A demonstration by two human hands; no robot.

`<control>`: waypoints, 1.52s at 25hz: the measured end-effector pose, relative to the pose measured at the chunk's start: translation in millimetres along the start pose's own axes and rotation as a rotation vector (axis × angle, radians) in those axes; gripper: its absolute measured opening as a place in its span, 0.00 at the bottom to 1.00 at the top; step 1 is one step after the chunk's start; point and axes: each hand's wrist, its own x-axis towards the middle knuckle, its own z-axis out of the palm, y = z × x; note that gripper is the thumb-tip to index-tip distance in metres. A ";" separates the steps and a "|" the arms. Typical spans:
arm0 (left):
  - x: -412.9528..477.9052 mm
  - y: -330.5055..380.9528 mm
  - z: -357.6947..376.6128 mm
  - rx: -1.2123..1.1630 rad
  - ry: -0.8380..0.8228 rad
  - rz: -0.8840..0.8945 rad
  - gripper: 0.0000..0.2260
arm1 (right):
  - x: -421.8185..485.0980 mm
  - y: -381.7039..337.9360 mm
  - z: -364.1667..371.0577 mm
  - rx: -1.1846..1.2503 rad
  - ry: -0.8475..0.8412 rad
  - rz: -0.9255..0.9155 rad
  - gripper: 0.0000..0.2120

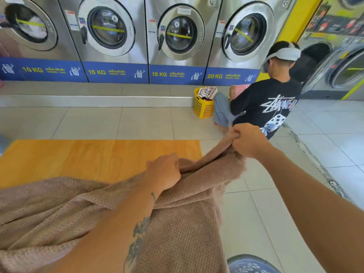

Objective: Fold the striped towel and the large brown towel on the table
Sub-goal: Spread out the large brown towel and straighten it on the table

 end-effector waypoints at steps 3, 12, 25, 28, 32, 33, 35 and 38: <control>-0.7 10.6 9.2 -0.151 -0.157 0.009 0.13 | -5.5 30.8 17.2 -0.092 -0.030 0.107 0.17; -8.9 -6.3 33.6 0.173 -0.130 -0.240 0.34 | -68.0 17.0 102.8 0.172 -0.400 0.067 0.24; -20.8 -36.1 -1.4 -0.074 0.373 -0.094 0.20 | -77.2 3.7 119.0 0.185 -0.008 0.143 0.16; -44.2 -47.3 6.7 0.008 0.378 -0.040 0.16 | -113.1 2.8 131.6 0.098 -0.215 0.030 0.21; -104.1 -55.7 32.2 -0.006 0.376 0.112 0.08 | -181.6 -5.5 157.9 -0.046 -0.297 -0.046 0.22; -124.3 -57.5 42.6 -0.019 0.262 0.112 0.08 | -195.7 -5.4 160.4 -0.107 -0.321 -0.068 0.24; -164.9 -58.1 64.1 0.004 0.019 0.024 0.13 | -213.5 -3.1 159.3 -0.191 -0.325 -0.105 0.26; -209.8 -56.0 86.7 0.084 -0.010 -0.017 0.10 | -232.3 -2.7 150.8 -0.228 -0.351 -0.144 0.18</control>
